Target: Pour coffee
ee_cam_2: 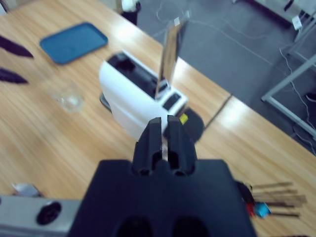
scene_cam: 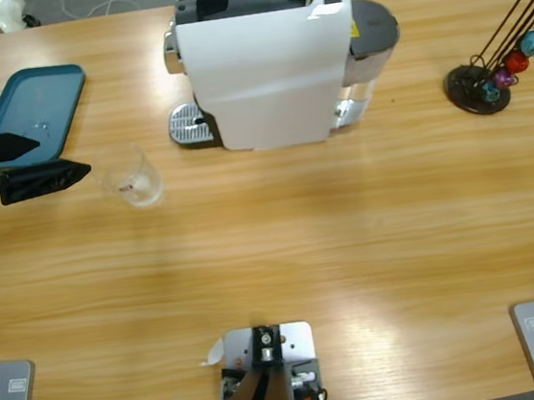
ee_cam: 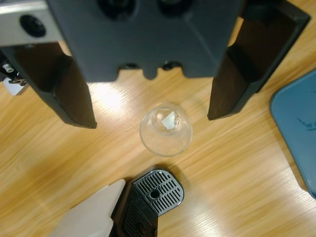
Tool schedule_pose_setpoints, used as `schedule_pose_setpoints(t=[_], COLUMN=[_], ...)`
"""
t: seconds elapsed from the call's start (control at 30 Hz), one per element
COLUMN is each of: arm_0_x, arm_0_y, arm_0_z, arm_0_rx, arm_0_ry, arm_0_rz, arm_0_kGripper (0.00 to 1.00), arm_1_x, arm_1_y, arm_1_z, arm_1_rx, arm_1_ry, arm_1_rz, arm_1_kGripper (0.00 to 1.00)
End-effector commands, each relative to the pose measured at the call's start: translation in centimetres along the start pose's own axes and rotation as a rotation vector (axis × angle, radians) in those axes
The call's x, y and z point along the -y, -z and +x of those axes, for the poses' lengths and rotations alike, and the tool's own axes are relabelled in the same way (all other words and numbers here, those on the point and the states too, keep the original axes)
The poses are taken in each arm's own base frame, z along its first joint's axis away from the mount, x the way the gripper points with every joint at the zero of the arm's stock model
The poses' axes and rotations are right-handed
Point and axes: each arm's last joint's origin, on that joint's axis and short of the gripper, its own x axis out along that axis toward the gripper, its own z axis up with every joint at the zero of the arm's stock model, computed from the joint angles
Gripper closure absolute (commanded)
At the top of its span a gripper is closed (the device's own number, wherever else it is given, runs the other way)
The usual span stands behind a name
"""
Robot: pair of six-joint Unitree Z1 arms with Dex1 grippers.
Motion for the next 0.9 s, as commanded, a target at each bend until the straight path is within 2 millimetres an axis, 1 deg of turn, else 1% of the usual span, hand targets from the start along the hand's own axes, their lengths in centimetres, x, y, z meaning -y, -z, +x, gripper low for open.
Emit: schedule_pose_setpoints(t=[0.03,0.13,0.2,0.3,0.37,0.43,0.5,0.77,0.9], arm_0_x=[0.0,0.0,0.0,0.0,0.0,0.0,0.0,0.0,0.1], arm_0_y=[0.8,0.7,0.8,0.7,0.7,0.7,0.7,0.7,0.7], arm_0_z=[0.9,0.9,0.9,1.0,1.0,1.0,1.0,1.1,1.2], arm_0_rx=[-0.043,-0.044,-0.044,-0.046,-0.047,-0.047,-0.047,-0.050,-0.056], arm_0_ry=[0.012,0.012,0.012,0.013,0.013,0.013,0.013,0.014,0.022], arm_0_rz=[-0.002,-0.002,-0.002,-0.001,-0.001,-0.001,-0.001,-0.001,-0.002], arm_0_kGripper=[0.050,0.050,0.050,0.051,0.055,0.055,0.059,0.059,0.059], arm_1_x=[0.4,0.7,0.4,-2.2,-4.0,-5.2,-5.8,-6.1,-6.3], arm_1_y=[-0.3,0.1,0.5,0.6,0.5,0.3,0.0,-1.9,-2.4], arm_1_z=[6.5,9.0,10.3,12.7,13.8,14.4,14.6,15.6,16.0], arm_1_rx=[-0.090,-0.155,-0.172,-0.166,-0.163,-0.161,-0.157,-0.167,-0.166], arm_1_ry=[0.028,0.223,0.315,0.341,0.344,0.338,0.336,0.385,0.390], arm_1_rz=[-0.135,-0.198,-0.227,-0.281,-0.315,-0.333,-0.342,-0.429,-0.456], arm_1_kGripper=[1.000,1.000,1.000,1.000,1.000,1.000,1.000,1.000,1.000])
